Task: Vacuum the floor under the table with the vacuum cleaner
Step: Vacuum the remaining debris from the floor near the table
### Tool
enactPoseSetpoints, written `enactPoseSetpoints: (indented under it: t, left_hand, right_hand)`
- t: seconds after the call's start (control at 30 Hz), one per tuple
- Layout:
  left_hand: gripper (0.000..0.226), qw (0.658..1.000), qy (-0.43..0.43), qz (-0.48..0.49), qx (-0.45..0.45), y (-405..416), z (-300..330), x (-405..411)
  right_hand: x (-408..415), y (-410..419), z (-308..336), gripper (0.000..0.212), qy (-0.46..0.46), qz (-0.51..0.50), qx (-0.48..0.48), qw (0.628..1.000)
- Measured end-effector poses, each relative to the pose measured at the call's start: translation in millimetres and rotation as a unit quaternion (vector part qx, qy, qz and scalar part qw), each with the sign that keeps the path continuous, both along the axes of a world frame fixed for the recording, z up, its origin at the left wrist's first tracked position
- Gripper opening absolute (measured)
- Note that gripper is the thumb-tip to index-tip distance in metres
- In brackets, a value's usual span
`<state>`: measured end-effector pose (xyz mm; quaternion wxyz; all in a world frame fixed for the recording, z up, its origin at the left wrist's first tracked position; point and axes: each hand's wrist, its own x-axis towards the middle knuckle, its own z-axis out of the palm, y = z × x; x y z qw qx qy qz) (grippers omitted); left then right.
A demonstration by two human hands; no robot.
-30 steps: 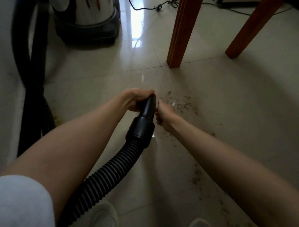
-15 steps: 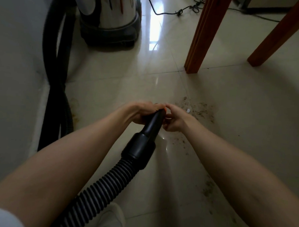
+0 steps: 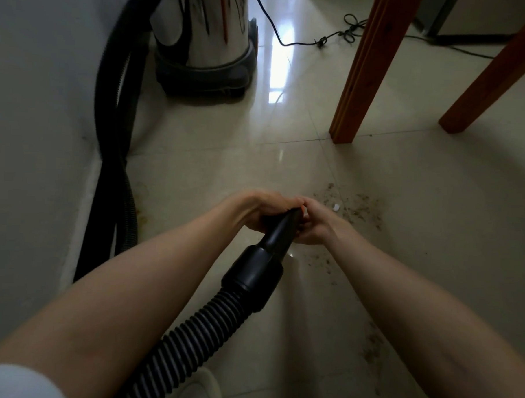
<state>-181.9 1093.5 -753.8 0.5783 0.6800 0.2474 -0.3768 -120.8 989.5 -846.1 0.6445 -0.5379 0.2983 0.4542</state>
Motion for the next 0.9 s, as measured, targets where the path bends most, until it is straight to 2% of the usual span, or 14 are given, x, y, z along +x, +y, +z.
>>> enactPoseSetpoints:
  t: [0.13,0.3,0.5,0.9]
  left_hand:
    - [0.039,1.0,0.011,0.011,0.025,-2,1,-2]
    - [0.037,0.995,0.07,0.073,-0.011,-1,-9,-3]
    - [0.049,0.995,0.007,0.095,0.017,-10,-24,-13]
    - [0.035,0.992,-0.095,0.044,0.066,-45,-38,-12]
  right_hand:
    - [-4,6,-4,0.045,0.015,-0.025,0.043,0.999]
    - [-16,13,4,0.044,0.007,-0.032,0.049,0.998]
    - [-21,15,-1,0.044,-0.011,-0.024,0.042,0.999]
    - [-18,-25,4,0.037,-0.042,-0.068,0.062,0.995]
